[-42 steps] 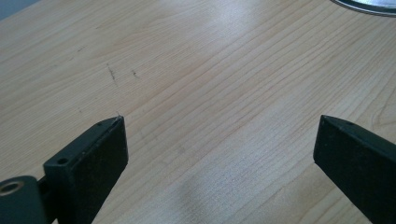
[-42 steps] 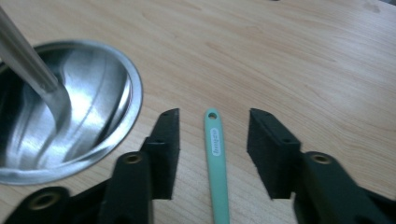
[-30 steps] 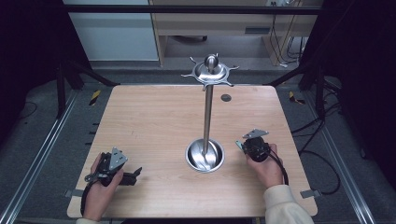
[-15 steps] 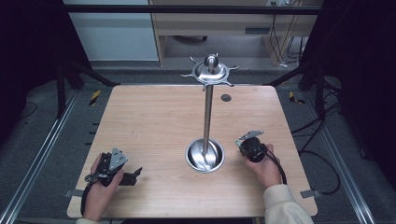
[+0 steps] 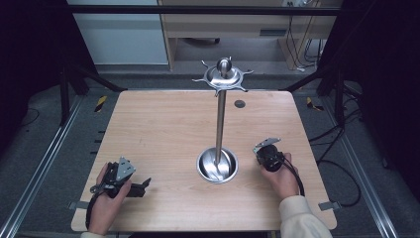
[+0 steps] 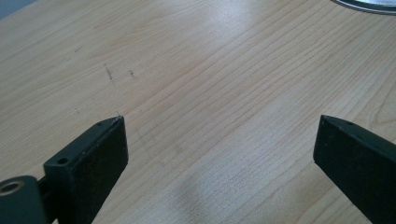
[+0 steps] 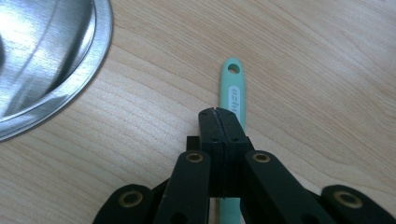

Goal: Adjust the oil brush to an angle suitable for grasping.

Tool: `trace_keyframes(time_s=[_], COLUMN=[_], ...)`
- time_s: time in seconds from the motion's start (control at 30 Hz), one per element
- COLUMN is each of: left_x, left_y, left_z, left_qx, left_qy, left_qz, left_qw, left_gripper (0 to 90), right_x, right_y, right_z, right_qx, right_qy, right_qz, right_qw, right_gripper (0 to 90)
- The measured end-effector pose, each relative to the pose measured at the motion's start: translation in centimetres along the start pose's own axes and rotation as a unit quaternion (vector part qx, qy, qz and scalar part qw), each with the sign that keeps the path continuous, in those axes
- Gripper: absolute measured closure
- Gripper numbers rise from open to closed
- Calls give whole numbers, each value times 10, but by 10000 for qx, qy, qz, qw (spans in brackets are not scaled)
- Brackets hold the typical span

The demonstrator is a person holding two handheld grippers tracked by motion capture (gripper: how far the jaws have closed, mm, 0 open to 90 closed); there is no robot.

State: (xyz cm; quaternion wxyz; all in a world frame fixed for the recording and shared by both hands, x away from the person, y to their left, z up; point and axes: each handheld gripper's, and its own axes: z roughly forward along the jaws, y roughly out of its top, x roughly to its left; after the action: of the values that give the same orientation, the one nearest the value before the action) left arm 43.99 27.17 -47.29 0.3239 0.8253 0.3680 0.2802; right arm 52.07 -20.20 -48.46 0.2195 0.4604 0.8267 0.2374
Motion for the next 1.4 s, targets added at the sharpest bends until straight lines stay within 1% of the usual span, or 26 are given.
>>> trace_keyframes(time_s=[0.1,0.13,0.17,0.23,0.3,0.33,0.37,0.4,0.47,0.53,0.57,0.6,0.63,0.73,0.77,0.83,0.87,0.93,0.97,1.0,1.03,1.07,1.17,1.2,1.3,1.4], left_x=[0,0,0,0,0,0,0,0,0,0,0,0,0,0,0,0,-1,-1,-1,-1,-1,-1,-1,-1,-1,-1], left_y=[0,0,0,0,-1,-1,-1,-1,-1,-1,-1,-1,-1,-1,-1,-1,-1,-1,-1,-1,-1,-1,-1,-1,-1,-1], left_z=[0,0,0,-1,-1,-1,-1,-1,-1,-1,-1,-1,-1,0,0,0,0,1,1,1,1,1,1,1,1,1], left_qx=[4,4,11,7,0,0,3,3,8,12,37,37,54,56,59,62,70,70,70,72,72,69,71,71,70,70], left_qy=[7,7,3,0,12,12,12,12,12,7,-10,-10,-13,-20,-20,-25,-39,-45,-45,-47,-48,-50,-47,-47,-55,-53], left_qz=[5,5,8,4,-10,-10,-14,-14,-7,-6,8,8,19,9,6,8,10,13,13,15,12,12,5,5,7,14], left_qw=[10000,10000,10000,10000,10000,10000,10000,10000,10000,10000,10000,10000,10000,10000,10000,10000,10000,10000,10000,10000,10000,10000,10000,10000,10000,10000], left_gripper=[27,28,27,28,28,28,28,28,28,28,28,27,28,28,28,27,27,27,28,28,28,27,28,27,28,28], right_x=[0,0,-3,-6,-9,-9,-12,-12,-16,-18,-21,-21,-24,-26,-27,-26,-27,-27,-27,-26,-26,-26,-26,-26,-27,-28], right_y=[1,1,2,3,4,4,5,5,7,8,10,10,12,13,14,13,13,12,12,12,12,12,11,11,10,9], right_z=[-4,-4,-9,-13,-18,-18,-24,-24,-34,-37,-43,-43,-46,-47,-47,-44,-42,-38,-38,-34,-34,-31,-27,-27,-22,-20], right_qx=[-55,-55,-14,16,142,142,246,246,449,527,699,699,864,1010,1205,1389,1453,1567,1567,1709,1709,1777,1892,1892,2024,2070], right_qy=[83,83,35,35,54,54,89,89,171,191,274,274,374,416,521,567,596,643,643,664,664,712,697,697,720,739], right_qz=[55,55,51,145,185,185,211,211,254,265,302,302,335,335,355,346,256,247,247,249,249,222,227,227,289,282], right_qw=[9999,9999,10000,9999,9997,9997,9994,9994,9985,9981,9967,9967,9950,9935,9907,9881,9873,9852,9852,9827,9827,9812,9792,9792,9762,9751], right_gripper=[900,900,900,900,898,898,883,883,851,831,802,802,770,738,701,684,680,675,675,677,677,683,700,700,723,736])
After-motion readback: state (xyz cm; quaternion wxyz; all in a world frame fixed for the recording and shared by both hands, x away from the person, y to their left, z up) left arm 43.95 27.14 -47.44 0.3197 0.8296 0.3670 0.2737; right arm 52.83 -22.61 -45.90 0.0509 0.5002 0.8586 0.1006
